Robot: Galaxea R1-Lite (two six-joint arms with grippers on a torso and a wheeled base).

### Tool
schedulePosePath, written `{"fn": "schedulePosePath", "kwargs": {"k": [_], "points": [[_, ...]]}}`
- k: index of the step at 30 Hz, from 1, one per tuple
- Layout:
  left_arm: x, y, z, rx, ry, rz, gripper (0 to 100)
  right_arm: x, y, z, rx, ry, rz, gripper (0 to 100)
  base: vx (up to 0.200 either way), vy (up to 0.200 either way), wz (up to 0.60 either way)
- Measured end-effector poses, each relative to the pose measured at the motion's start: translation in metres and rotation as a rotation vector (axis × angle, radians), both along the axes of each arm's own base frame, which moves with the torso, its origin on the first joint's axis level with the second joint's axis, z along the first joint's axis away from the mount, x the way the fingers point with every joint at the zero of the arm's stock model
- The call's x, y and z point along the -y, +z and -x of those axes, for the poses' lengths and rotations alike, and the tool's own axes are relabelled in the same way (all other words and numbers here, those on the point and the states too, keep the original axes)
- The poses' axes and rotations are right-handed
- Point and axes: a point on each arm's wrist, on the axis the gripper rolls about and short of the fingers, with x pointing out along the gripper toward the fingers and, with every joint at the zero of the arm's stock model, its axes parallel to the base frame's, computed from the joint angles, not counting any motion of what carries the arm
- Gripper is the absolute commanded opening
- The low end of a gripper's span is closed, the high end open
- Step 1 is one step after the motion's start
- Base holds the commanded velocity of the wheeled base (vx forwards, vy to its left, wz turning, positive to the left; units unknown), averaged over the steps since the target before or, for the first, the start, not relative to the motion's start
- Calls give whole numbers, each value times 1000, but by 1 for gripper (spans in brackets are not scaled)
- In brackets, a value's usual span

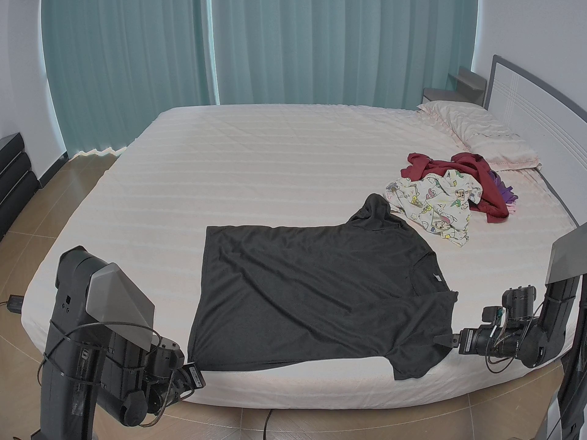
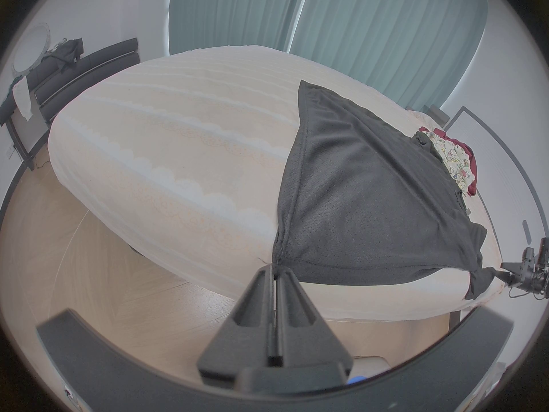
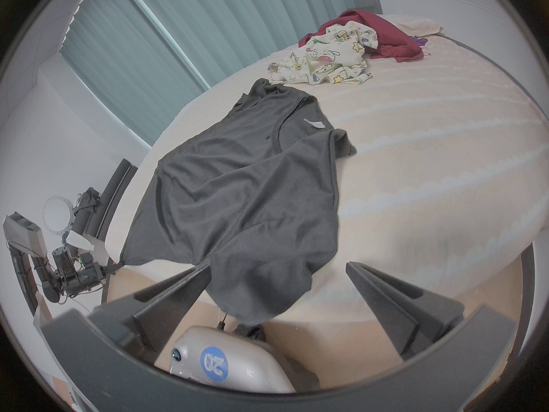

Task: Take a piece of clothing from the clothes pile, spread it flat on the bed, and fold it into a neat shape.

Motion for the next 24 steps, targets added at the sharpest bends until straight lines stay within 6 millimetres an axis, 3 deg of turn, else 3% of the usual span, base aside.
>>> {"fn": "schedulePosePath", "kwargs": {"k": [6,7,15,24], "points": [[0,0,0,0,0,0,0,3,-11,-11,-4,-20,-5,100,0,0,0],[0,0,0,0,0,0,0,4,-13,-13,-7,-24,-6,0,0,0,0],[0,0,0,0,0,0,0,4,-25,-30,-35,-120,-105,0,0,0,0],[0,0,0,0,0,0,0,4,-19,-59,71,-185,-195,0,0,0,0]]}}
